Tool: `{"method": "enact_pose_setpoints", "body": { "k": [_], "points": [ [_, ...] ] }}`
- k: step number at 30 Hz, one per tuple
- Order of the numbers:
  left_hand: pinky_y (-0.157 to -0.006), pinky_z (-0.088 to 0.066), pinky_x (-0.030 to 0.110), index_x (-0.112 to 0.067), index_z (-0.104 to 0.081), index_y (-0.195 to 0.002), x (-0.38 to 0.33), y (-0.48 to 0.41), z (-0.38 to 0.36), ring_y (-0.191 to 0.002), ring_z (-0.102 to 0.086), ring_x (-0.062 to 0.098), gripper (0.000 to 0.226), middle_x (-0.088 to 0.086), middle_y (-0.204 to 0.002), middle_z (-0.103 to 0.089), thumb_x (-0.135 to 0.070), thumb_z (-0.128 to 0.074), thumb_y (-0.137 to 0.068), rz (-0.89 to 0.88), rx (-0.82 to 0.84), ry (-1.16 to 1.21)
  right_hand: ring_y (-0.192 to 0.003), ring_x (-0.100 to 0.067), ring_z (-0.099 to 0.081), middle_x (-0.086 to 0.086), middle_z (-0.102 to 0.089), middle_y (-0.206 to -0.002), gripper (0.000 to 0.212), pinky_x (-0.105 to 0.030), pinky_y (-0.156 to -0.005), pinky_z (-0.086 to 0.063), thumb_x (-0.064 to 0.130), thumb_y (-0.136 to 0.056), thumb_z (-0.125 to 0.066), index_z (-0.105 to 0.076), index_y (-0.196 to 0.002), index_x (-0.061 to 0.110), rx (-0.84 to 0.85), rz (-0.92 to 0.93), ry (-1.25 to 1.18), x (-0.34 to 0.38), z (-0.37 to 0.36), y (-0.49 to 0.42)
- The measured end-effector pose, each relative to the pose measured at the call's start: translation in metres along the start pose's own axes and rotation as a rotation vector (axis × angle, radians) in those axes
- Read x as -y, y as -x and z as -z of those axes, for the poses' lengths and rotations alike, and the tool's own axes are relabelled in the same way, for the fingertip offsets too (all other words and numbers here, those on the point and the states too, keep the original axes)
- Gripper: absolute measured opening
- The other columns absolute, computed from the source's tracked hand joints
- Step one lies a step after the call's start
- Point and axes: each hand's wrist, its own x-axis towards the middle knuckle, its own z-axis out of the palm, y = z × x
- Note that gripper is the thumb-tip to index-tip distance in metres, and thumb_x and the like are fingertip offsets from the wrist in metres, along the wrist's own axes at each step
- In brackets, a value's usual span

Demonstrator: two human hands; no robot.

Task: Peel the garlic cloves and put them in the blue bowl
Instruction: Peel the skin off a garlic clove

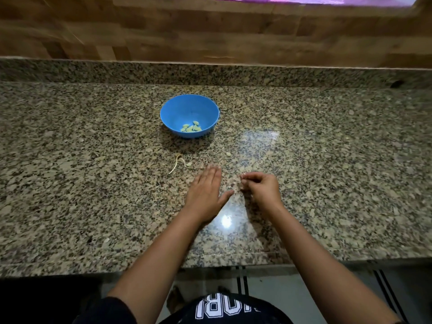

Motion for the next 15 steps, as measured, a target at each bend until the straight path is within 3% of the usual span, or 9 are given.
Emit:
{"method": "enact_pose_setpoints", "body": {
  "k": [3, 5, 8, 11, 15],
  "points": [
    [-0.115, -0.014, 0.033, -0.017, -0.028, -0.147, -0.012, 0.007, -0.004, -0.142, -0.020, 0.017, 0.055, 0.002, -0.153, -0.028, -0.044, -0.029, -0.100, -0.091, -0.115, 0.112, -0.069, -0.009, -0.064, -0.005, -0.068, -0.083, 0.012, -0.012, -0.058, -0.051, -0.006, -0.082, -0.064, -0.068, -0.090, 0.003, -0.008, -0.050, -0.132, 0.000, 0.009, 0.003],
    [-0.106, -0.027, 0.027, -0.015, -0.043, -0.138, -0.022, 0.018, -0.007, -0.129, -0.036, 0.016, 0.044, 0.002, -0.140, -0.044, -0.036, -0.036, -0.100, -0.116, -0.213, 0.193, -0.071, -0.012, -0.066, -0.006, -0.069, -0.083, 0.013, -0.014, -0.058, -0.051, -0.006, -0.081, -0.065, -0.067, -0.087, 0.005, -0.018, -0.091, -0.206, -0.003, 0.015, 0.006],
    [-0.093, -0.039, 0.023, -0.009, -0.060, -0.119, -0.038, 0.024, -0.004, -0.109, -0.046, 0.016, 0.029, 0.005, -0.118, -0.055, -0.022, -0.049, -0.096, -0.075, -0.305, 0.317, -0.078, -0.016, -0.065, -0.006, -0.069, -0.085, 0.014, -0.015, -0.061, -0.051, -0.006, -0.080, -0.066, -0.067, -0.082, 0.008, -0.018, -0.119, -0.230, -0.007, 0.020, 0.010],
    [-0.081, -0.051, 0.033, -0.008, -0.061, -0.099, -0.049, 0.018, -0.002, -0.092, -0.048, 0.017, 0.014, 0.004, -0.102, -0.052, -0.010, -0.048, -0.095, 0.004, -0.288, 0.338, -0.077, -0.017, -0.064, -0.007, -0.069, -0.084, 0.014, -0.018, -0.064, -0.053, -0.004, -0.080, -0.066, -0.067, -0.082, 0.009, 0.002, -0.123, -0.217, -0.009, 0.022, 0.014],
    [-0.077, -0.048, 0.028, -0.008, -0.058, -0.096, -0.049, 0.008, 0.001, -0.091, -0.046, 0.016, 0.012, 0.005, -0.102, -0.054, -0.009, -0.046, -0.097, 0.058, -0.210, 0.301, -0.081, -0.019, -0.065, -0.008, -0.070, -0.088, 0.014, -0.024, -0.071, -0.053, -0.004, -0.080, -0.066, -0.068, -0.081, 0.009, 0.015, -0.114, -0.194, -0.008, 0.019, 0.023]
  ]
}}
